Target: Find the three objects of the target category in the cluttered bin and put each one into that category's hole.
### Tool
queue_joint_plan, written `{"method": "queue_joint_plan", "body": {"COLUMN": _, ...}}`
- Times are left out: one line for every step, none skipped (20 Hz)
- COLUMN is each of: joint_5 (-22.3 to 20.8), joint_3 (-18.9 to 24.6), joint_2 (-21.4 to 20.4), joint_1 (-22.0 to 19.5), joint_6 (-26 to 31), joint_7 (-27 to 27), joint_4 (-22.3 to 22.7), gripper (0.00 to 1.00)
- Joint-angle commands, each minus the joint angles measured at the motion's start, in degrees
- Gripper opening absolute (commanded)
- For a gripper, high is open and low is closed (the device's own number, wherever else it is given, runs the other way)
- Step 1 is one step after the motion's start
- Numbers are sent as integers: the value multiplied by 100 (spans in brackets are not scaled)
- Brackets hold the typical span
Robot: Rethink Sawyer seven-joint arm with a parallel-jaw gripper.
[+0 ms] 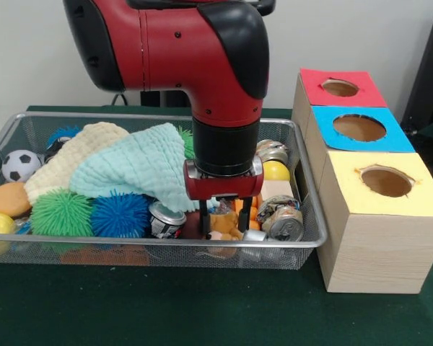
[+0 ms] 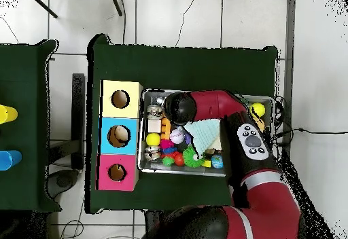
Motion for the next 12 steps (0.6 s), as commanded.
{"method": "queue_joint_plan", "body": {"joint_5": -200, "joint_3": -216, "joint_2": 57, "joint_1": 200, "joint_6": 7, "joint_7": 231, "joint_4": -217, "gripper": 100}}
{"method": "queue_joint_plan", "body": {"joint_5": -251, "joint_3": -325, "joint_2": 178, "joint_1": 282, "joint_6": 35, "joint_7": 314, "joint_4": -367, "gripper": 100}}
{"method": "queue_joint_plan", "body": {"joint_5": -302, "joint_3": -399, "joint_2": 348, "joint_1": 331, "joint_6": -11, "joint_7": 371, "joint_4": -536, "gripper": 100}}
{"method": "queue_joint_plan", "body": {"joint_5": -267, "joint_3": -419, "joint_2": 560, "joint_1": 331, "joint_6": -2, "joint_7": 402, "joint_4": -675, "gripper": 100}}
{"method": "queue_joint_plan", "body": {"joint_5": -222, "joint_3": -433, "joint_2": 743, "joint_1": 334, "joint_6": 40, "joint_7": 407, "joint_4": -810, "gripper": 100}}
{"method": "queue_joint_plan", "body": {"joint_5": -207, "joint_3": -463, "joint_2": 879, "joint_1": 357, "joint_6": 37, "joint_7": 417, "joint_4": -925, "gripper": 100}}
{"method": "queue_joint_plan", "body": {"joint_5": -221, "joint_3": -511, "joint_2": 973, "joint_1": 395, "joint_6": -15, "joint_7": 445, "joint_4": -1016, "gripper": 100}}
{"method": "queue_joint_plan", "body": {"joint_5": -237, "joint_3": -555, "joint_2": 1046, "joint_1": 430, "joint_6": -91, "joint_7": 475, "joint_4": -1094, "gripper": 100}}
{"method": "queue_joint_plan", "body": {"joint_5": -224, "joint_3": -569, "joint_2": 1105, "joint_1": 436, "joint_6": -108, "joint_7": 459, "joint_4": -1144, "gripper": 100}}
{"method": "queue_joint_plan", "body": {"joint_5": -200, "joint_3": -593, "joint_2": 1126, "joint_1": 457, "joint_6": -67, "joint_7": 453, "joint_4": -1177, "gripper": 100}}
{"method": "queue_joint_plan", "body": {"joint_5": -201, "joint_3": -633, "joint_2": 1123, "joint_1": 486, "joint_6": -92, "joint_7": 473, "joint_4": -1181, "gripper": 100}}
{"method": "queue_joint_plan", "body": {"joint_5": -180, "joint_3": -673, "joint_2": 1107, "joint_1": 516, "joint_6": -70, "joint_7": 503, "joint_4": -1168, "gripper": 100}}
